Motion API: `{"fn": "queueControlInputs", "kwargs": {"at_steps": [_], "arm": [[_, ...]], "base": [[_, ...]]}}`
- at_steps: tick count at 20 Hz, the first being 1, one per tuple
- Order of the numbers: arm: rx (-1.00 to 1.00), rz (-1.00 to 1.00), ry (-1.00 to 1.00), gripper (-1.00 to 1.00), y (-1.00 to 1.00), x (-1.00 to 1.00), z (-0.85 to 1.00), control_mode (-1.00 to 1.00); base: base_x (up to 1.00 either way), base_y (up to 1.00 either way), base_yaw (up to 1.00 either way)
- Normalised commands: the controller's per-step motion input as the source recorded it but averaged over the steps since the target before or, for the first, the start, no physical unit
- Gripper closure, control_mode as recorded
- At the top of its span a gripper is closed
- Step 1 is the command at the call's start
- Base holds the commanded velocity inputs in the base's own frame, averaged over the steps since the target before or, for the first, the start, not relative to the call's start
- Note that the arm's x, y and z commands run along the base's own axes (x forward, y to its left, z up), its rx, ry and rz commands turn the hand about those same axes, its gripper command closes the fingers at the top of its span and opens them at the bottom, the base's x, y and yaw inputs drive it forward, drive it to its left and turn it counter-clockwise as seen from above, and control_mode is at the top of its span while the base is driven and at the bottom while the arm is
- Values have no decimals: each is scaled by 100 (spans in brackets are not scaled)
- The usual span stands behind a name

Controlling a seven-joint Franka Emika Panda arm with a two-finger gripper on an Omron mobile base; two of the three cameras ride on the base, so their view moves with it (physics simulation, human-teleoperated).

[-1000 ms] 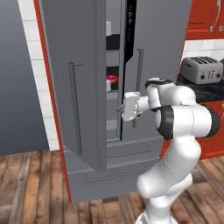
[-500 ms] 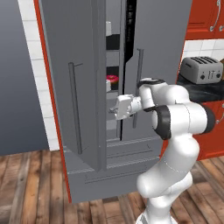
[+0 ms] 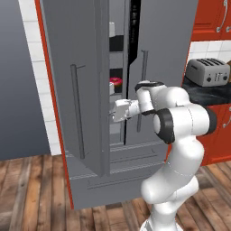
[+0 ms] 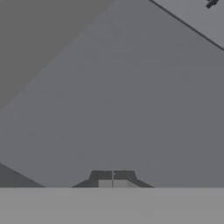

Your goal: Take the cake and donut from the fridge and place them on the empty tray on the dining counter.

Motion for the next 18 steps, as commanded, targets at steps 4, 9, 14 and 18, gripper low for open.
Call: {"fn": "queueControlInputs", "kwargs": {"at_steps": [4, 9, 14, 18], "arm": [[2, 1, -9, 100, 25, 15, -2, -100], [0, 3, -8, 100, 38, 1, -4, -100], [0, 10, -12, 100, 49, -5, 0, -100], [0, 20, -6, 100, 48, -27, 0, -100]], "base": [[0, 0, 0], [0, 0, 0], [0, 0, 0], [0, 0, 0]]}}
